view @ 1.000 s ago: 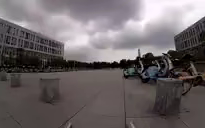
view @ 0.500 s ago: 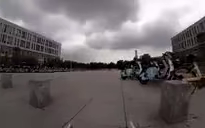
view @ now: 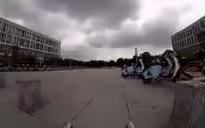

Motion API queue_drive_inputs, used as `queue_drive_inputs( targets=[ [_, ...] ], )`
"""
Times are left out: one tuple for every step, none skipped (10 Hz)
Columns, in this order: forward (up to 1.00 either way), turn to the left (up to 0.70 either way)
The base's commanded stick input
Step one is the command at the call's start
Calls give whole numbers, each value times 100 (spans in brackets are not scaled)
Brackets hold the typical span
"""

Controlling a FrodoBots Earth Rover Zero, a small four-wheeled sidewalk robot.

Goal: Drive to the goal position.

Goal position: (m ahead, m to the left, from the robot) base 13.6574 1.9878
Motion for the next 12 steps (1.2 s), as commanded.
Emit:
queue_drive_inputs(
  targets=[
    [50,1],
    [50,1],
    [50,1],
    [50,1],
    [50,1],
    [50,1],
    [50,1],
    [50,1],
    [50,1],
    [50,1],
    [50,1],
    [50,1]
  ],
)
